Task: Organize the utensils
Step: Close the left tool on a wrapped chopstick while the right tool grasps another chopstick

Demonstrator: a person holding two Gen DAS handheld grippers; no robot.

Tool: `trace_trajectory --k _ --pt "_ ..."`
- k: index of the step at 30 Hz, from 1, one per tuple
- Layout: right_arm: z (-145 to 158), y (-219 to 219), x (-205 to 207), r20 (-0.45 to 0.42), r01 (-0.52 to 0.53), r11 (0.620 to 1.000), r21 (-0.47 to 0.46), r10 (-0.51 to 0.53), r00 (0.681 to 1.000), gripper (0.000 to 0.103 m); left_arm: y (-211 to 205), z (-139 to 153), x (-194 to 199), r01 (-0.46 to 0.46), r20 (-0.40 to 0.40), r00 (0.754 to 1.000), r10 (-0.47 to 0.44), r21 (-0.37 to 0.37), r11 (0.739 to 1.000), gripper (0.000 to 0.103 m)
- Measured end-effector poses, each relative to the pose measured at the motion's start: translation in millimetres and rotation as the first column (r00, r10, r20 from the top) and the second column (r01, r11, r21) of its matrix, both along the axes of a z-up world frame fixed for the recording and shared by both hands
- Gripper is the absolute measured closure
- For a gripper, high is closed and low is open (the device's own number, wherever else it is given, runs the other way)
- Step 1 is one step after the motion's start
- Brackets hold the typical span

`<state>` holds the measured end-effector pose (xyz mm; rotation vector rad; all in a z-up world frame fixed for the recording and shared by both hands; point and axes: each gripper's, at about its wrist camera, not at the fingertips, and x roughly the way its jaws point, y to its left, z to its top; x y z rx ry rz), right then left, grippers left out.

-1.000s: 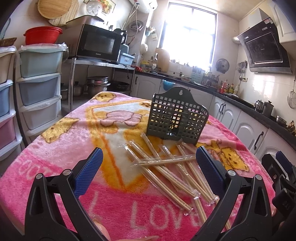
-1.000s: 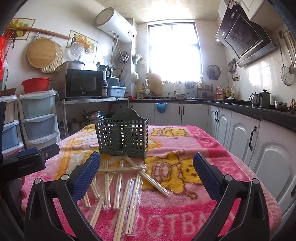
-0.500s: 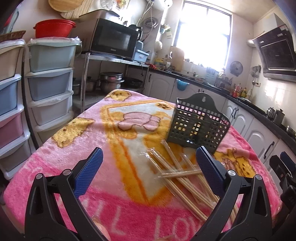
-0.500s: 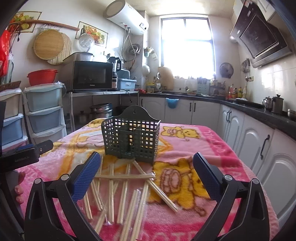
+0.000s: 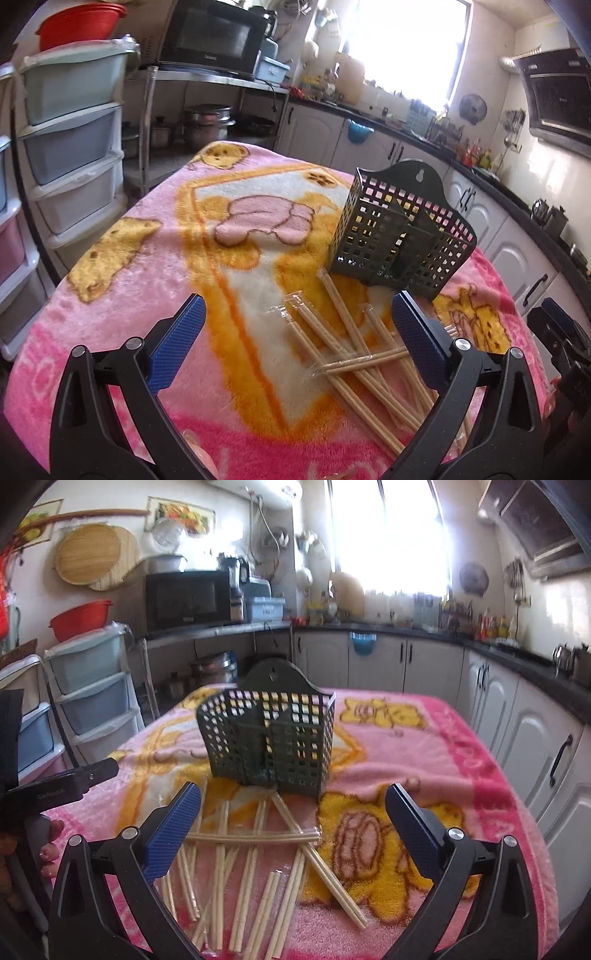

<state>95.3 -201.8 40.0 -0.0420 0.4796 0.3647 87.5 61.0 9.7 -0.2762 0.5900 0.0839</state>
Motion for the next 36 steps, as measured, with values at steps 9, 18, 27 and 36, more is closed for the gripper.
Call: trace_trajectory --k 9,18,27,36 --pt "-26 -2 47 -0.179 -0.029 1.000 -0.005 0.028 0.983 0.020 9 -20 42 0.028 -0.097 0.995 -0.032 -0.046 0.999 0.010" --pt "-62 -3 78 -0.366 -0.054 0.997 0.046 0.067 0.928 0.047 28 -56 67 0.036 -0.206 0.975 -0.077 -0.196 0.980 0.041" --pt "-84 -12 101 -0.481 -0.015 0.988 0.152 0.087 0.872 0.062 30 -68 79 0.069 -0.230 0.965 -0.129 -0.255 0.965 0.059" --pt "-83 -16 106 -0.471 -0.019 0.980 0.199 0.113 0.875 0.096 34 -73 84 0.058 -0.247 0.961 -0.123 -0.256 0.965 0.083"
